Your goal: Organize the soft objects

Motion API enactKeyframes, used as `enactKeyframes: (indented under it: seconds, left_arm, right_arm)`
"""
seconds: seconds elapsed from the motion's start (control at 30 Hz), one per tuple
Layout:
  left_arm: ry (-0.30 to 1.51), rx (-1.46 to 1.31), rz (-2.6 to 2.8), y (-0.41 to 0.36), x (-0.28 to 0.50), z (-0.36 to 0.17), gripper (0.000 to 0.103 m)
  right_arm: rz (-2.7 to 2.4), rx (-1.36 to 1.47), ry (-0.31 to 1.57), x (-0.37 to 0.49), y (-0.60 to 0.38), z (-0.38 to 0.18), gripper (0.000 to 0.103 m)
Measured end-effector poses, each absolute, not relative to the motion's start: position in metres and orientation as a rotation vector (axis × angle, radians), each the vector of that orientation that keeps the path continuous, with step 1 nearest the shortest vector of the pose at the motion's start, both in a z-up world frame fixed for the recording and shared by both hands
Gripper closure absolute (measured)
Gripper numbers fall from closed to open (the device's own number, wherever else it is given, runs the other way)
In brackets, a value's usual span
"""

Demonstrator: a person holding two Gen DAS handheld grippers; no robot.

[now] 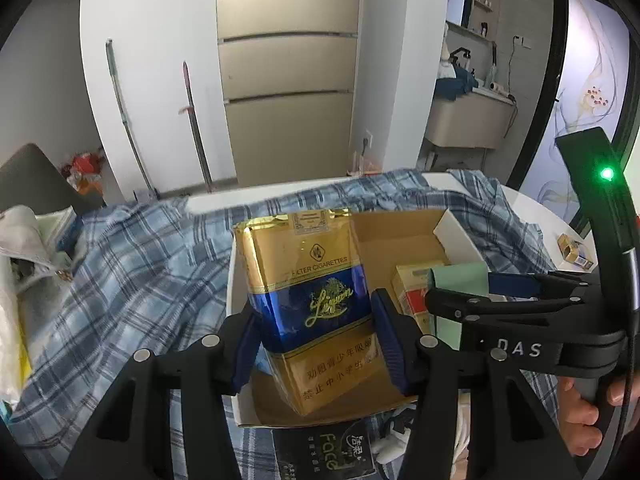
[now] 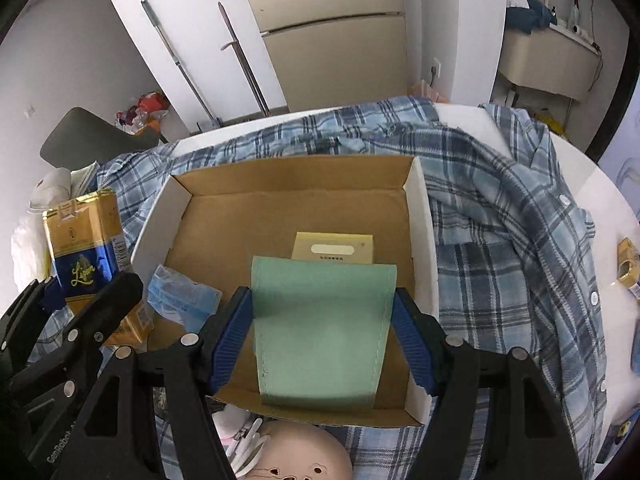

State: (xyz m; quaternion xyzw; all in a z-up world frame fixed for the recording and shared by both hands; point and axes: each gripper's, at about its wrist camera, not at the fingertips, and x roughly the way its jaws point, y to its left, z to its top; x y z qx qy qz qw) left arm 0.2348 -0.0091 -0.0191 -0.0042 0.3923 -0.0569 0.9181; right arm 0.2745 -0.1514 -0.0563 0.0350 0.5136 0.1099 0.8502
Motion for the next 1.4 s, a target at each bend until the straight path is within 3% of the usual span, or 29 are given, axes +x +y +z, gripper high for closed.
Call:
enactKeyframes:
  seconds: [0.17,0.27,0.3,0.37,0.83,1.03,1.13,1.4]
  left_arm:
    - [0.832,0.005,-0.112,-0.008,0.239,-0.027,0.045]
    - [0.824,0.004,-0.095,-0.009,0.239,-0.027,0.022]
    - [0.812,0.009,-0.088,-0.008,0.238,-0.025,0.018]
    - [0.8,0.019,-0.08,-0.009,0.236,-0.023,0.018]
    - [0.665,0.012,-0.077,-0.008,0.217,0.012,0.018]
    - [0.514,0.008,-0.094,-0.011,0.186,0.052,0.015]
    - [0.412,0.017,-0.097,-0.016,0.162,0.072,0.0]
    - [0.223,0.051,-0.071,-0.021,0.099,0.106,0.0]
  right_arm:
    - [0.236,0.137,1.126,0.282,-0.159,-0.065,0.034]
    - [0.224,0.151,1.126,0.285,-0.163,-0.065,0.025]
    - [0.219,0.156,1.12,0.285,-0.164,-0.064,0.023]
    - [0.216,0.168,1.112,0.286,-0.167,-0.063,0.017]
    - [0.213,0.182,1.002,0.276,-0.176,-0.027,0.017]
    - [0.214,0.121,0.812,0.247,-0.174,0.025,0.016]
    - [0.212,0.089,0.683,0.224,-0.176,0.052,0.006]
    - [0.249,0.055,0.4,0.157,-0.188,0.087,0.0]
